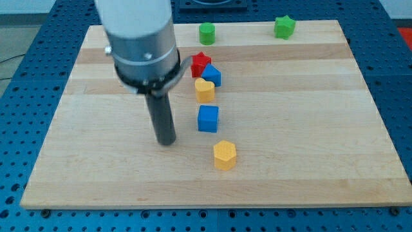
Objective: Slightly push the yellow heart below the blue triangle
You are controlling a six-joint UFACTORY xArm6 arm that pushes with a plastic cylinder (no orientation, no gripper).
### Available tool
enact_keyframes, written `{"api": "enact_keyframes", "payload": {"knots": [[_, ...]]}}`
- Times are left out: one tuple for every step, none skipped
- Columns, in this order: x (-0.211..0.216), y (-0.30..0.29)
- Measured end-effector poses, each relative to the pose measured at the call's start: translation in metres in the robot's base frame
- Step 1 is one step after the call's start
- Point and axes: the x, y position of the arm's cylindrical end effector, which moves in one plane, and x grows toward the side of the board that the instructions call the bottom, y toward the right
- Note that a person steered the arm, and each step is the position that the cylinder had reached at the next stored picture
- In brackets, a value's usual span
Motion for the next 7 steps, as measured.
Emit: {"api": "enact_keyframes", "payload": {"knots": [[0.041, 0.048], [0.057, 0.080], [0.051, 0.103], [0.030, 0.089], [0.038, 0.072], [0.049, 0.117], [0.025, 0.158]]}}
